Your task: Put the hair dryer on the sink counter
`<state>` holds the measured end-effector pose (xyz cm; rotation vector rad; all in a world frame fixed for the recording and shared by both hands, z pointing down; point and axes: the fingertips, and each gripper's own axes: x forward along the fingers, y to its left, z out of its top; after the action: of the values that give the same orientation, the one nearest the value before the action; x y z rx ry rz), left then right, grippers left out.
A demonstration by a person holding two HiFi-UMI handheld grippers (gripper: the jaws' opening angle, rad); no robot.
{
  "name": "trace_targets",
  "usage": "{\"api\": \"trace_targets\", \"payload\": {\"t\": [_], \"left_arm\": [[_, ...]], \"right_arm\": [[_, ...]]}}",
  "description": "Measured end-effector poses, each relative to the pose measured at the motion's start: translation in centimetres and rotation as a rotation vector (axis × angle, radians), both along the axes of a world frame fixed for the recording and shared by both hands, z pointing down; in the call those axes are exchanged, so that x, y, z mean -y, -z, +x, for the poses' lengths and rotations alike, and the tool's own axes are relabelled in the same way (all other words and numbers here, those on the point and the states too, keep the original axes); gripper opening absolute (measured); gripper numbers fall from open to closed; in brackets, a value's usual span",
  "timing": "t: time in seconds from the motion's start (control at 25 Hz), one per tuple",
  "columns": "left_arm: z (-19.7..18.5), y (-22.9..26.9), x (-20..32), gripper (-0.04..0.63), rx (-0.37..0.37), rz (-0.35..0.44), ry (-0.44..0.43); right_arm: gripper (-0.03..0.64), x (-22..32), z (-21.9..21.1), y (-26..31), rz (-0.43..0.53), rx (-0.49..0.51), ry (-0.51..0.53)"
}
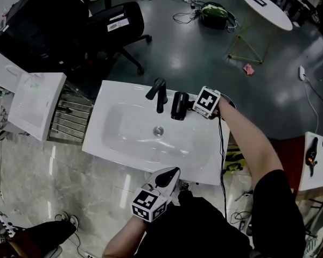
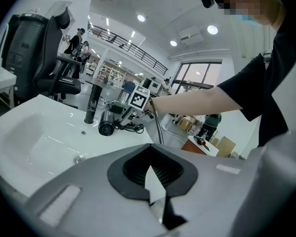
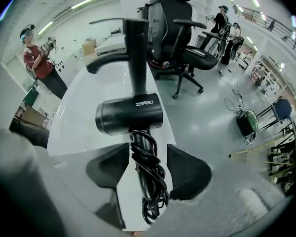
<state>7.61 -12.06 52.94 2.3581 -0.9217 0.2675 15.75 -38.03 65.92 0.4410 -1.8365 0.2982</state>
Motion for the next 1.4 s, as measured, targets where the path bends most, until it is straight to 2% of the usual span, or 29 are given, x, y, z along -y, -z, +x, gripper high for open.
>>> {"api": "trace_targets", "payload": {"t": [0.16, 0.28, 0.44, 0.68, 0.8, 1.0, 1.2, 1.4], "left_arm": [[0.4, 0.7, -0.3, 0.003, 0.007, 0.021, 0.018], [0.4, 1.3, -0.5, 0.003, 0.014, 0.036, 0.04], [0.1, 2.3, -0.9, 0.003, 0.019, 0.058, 0.083], [-1.2, 4.1, -1.2, 0.003, 0.014, 0.08, 0.174], [-2.0, 5.1, -1.6, 0.003, 0.011, 0.091, 0.21], [-3.0, 5.7, -2.5, 0.003, 0.022, 0.106, 0.22], [-4.4, 5.8, -3.6, 0.003, 0.01, 0.106, 0.21], [-6.4, 6.4, -5.3, 0.003, 0.013, 0.107, 0.162]], "right_arm": [[0.226, 1.0, 1.3, 4.0, 0.137, 0.108, -0.092], [0.014, 0.3, 1.1, 8.7, 0.214, 0.32, -0.186], [0.002, -3.0, 0.7, 14.6, 0.26, 0.596, -0.281], [0.002, -9.7, -0.4, 19.7, 0.251, 0.823, -0.321], [0.002, -13.1, -1.3, 20.8, 0.244, 0.883, -0.318], [0.002, -17.9, -2.8, 20.4, 0.232, 0.906, -0.318], [0.002, -22.1, -5.0, 19.1, 0.145, 0.97, -0.38], [0.002, -26.0, -7.5, 18.0, 0.123, 0.934, -0.394]]}}
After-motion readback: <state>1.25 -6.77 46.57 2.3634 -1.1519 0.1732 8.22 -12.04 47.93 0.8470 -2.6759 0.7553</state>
